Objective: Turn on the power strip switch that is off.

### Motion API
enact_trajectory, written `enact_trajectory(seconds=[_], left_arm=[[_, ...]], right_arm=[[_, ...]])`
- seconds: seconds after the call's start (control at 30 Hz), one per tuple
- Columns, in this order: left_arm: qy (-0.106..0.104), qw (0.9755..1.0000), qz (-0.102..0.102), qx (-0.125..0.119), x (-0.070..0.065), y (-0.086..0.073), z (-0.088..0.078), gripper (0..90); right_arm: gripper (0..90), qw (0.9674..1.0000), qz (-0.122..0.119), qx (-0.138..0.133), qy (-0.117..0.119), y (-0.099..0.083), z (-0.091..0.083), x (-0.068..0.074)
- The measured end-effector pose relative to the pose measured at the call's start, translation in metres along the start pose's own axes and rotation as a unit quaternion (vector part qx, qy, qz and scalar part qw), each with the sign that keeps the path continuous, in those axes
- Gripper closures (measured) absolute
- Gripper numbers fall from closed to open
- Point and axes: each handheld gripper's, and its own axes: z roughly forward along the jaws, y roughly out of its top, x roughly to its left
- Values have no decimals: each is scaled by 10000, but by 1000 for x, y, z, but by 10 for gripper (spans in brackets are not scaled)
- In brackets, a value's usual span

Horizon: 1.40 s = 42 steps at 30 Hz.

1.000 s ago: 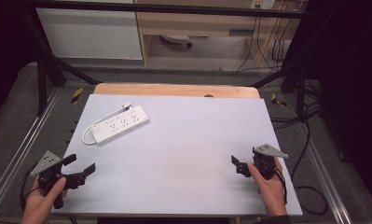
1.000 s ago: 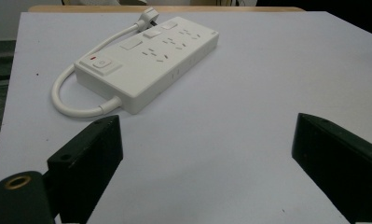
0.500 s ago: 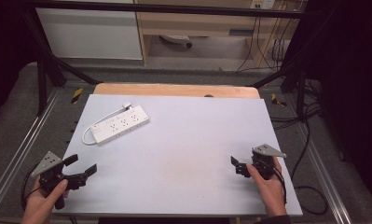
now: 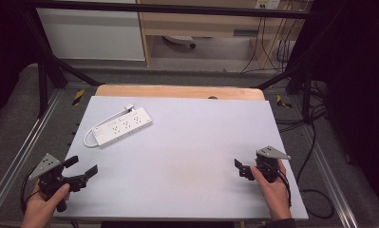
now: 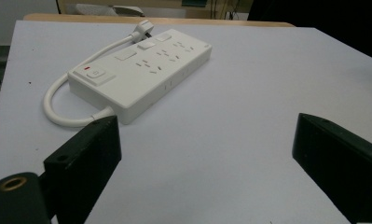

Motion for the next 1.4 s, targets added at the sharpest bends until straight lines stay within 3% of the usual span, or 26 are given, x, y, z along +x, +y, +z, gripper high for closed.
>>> enact_trajectory(seconds=[0.27, 0.57, 0.9, 1.17, 1.4], left_arm=[[54, 10000, 28, -4, 0, 5, 2, 70], [22, 10000, -52, -77, 0, 25, 6, 76], [199, 9998, -14, 28, 4, 56, 21, 76], [226, 9997, 15, 91, 11, 66, 35, 77], [127, 9997, 6, 191, 14, 77, 55, 80]], right_arm=[[32, 10000, 24, -42, 15, 1, -1, -1], [41, 9999, -28, -81, 61, 4, 1, 4], [37, 9999, -25, -78, 100, 5, 1, 6], [36, 9999, -31, -48, 111, 3, -1, 5], [36, 9999, 13, -98, 120, 6, 3, 5]])
